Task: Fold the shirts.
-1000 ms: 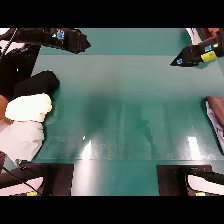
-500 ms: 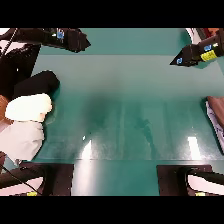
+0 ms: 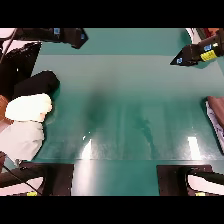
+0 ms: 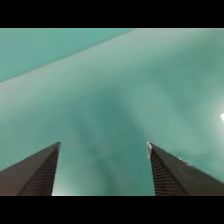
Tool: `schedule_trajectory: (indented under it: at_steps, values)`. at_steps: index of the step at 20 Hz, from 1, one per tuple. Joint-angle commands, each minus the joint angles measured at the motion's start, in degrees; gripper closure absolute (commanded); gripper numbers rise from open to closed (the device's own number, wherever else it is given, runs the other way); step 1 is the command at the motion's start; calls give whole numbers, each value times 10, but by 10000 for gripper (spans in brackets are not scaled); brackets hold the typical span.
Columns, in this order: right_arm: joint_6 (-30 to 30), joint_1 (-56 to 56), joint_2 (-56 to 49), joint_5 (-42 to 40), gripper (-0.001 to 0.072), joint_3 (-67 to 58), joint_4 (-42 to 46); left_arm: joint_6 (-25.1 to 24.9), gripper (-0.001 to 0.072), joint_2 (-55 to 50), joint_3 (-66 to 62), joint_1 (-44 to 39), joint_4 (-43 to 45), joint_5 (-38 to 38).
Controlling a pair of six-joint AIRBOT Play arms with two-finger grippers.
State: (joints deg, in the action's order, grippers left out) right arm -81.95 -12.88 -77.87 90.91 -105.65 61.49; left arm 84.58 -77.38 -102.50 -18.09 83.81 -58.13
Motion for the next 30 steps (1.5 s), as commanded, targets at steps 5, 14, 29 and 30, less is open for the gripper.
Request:
schedule_trajectory:
  at_steps: [5,14,29,30]
  values:
    - [0,0,0,-34,691,0,0,72,61,-100,79,154,148,-13]
    - [0,0,0,-64,691,0,0,85,63,-202,120,251,138,-40]
    - [0,44,6,-121,691,-138,-1,75,684,74,-71,125,97,-116]
    - [0,45,19,-138,691,-120,-1,73,685,106,-79,96,97,-119]
